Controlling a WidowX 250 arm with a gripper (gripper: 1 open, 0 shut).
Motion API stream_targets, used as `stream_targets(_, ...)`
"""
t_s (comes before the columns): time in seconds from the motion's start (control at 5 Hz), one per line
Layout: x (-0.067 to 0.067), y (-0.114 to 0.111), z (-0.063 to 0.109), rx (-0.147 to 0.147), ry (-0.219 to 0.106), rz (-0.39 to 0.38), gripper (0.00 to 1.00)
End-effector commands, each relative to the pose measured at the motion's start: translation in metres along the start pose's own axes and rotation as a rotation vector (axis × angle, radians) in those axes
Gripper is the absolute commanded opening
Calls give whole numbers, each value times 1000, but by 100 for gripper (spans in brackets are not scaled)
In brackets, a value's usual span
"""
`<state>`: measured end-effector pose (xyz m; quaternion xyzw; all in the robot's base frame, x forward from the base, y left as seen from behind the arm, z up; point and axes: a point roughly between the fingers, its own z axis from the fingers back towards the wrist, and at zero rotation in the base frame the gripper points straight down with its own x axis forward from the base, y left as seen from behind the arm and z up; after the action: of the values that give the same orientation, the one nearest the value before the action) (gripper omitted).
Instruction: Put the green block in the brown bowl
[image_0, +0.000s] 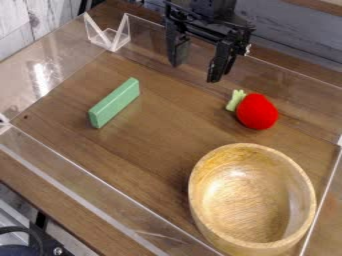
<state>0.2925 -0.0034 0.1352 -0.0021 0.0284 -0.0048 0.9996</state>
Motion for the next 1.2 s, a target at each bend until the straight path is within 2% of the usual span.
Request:
stream_targets(0.0,-5,14,-10,21,18,-73,100)
stream_targets(0.2,-23,33,-10,47,13,-97,100)
stream_targets(0.4,-35,64,-17,79,-15,-123,100)
stream_targets(0.6,-38,96,-24,99,-45,-151,100)
stream_targets(0.8,-32,110,-31,113,-67,-151,100)
stream_targets(1.0,-27,118,-46,105,-79,-155,100)
